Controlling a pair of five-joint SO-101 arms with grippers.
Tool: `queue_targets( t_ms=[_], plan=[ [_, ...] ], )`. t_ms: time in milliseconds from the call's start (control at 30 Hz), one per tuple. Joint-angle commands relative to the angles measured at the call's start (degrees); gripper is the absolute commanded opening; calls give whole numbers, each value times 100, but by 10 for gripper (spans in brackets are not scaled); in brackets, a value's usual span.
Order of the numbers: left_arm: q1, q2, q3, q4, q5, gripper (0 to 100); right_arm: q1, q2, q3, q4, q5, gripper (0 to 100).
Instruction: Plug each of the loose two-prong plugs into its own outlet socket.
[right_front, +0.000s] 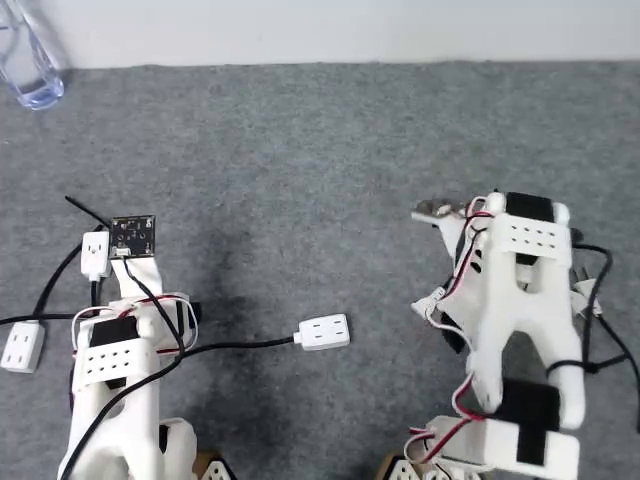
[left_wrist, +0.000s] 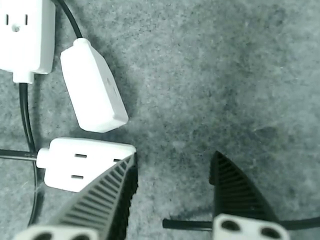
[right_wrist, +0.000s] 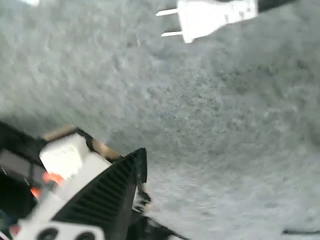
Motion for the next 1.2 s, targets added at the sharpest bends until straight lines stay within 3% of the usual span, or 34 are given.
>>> queue_targets(
  t_ms=[0, 267, 367, 500, 633, 900, 1167],
  plan=[
    [35, -79, -22, -158, 53, 226, 418, 295, -404, 242, 1881, 915],
    [35, -79, -22, -158, 53, 226, 1112, 488, -1002, 268, 3182, 884],
    [35, -79, -22, -158, 53, 226, 980, 470, -1029, 268, 3191, 729],
    [35, -79, -22, -158, 53, 226, 769, 470, -1029, 251, 3174, 426],
    [35, -79, -22, -158, 53, 226, 708, 488, -1037, 207, 3209, 282],
    [44, -79, -22, -158, 53, 226, 919, 1200, -466, -857, 3209, 270],
    [35, -79, -22, -158, 53, 226, 637, 1262, -1618, 4, 3218, 270]
  ],
)
